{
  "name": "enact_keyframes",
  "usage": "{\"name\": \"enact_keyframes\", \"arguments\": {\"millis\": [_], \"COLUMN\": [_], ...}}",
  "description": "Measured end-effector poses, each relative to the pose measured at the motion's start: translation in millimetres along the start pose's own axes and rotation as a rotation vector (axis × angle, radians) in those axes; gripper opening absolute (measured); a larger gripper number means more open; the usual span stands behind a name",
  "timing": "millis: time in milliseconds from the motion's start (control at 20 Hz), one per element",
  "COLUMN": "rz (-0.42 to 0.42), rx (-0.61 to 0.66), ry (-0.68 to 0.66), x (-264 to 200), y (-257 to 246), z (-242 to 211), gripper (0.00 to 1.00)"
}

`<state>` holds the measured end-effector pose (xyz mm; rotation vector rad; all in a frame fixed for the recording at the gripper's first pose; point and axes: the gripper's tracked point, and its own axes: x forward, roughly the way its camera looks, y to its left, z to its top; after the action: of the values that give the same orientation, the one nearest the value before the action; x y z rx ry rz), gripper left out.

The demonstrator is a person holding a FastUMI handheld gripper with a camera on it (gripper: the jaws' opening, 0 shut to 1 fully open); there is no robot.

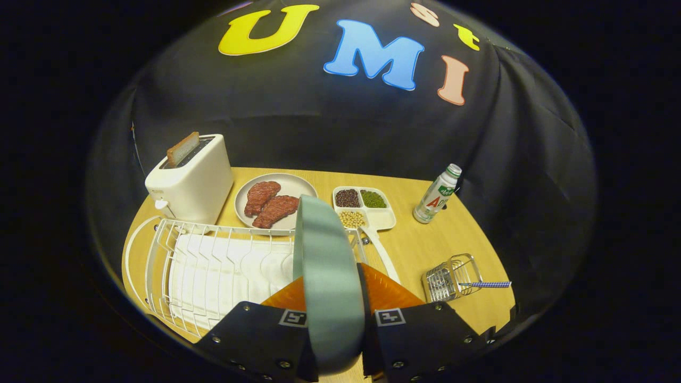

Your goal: Take the plate from the dish rack, then take the spoon from the basket and place it into the plate.

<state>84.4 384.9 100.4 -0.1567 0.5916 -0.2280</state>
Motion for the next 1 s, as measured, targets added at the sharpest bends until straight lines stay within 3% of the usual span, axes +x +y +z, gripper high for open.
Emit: {"name": "enact_keyframes", "arguments": {"millis": [300, 500, 1000], "rz": [-0.012, -0.006, 0.151], "rx": [-0.043, -0.068, -0.076], "ry": [-0.077, -0.122, -0.069], "x": [-46.3, -94.5, -166.5], "y": [-3.3, -13.9, -29.8], "z": [20.1, 10.0, -108.2], "gripper": [0.3, 0.3, 0.3]}}
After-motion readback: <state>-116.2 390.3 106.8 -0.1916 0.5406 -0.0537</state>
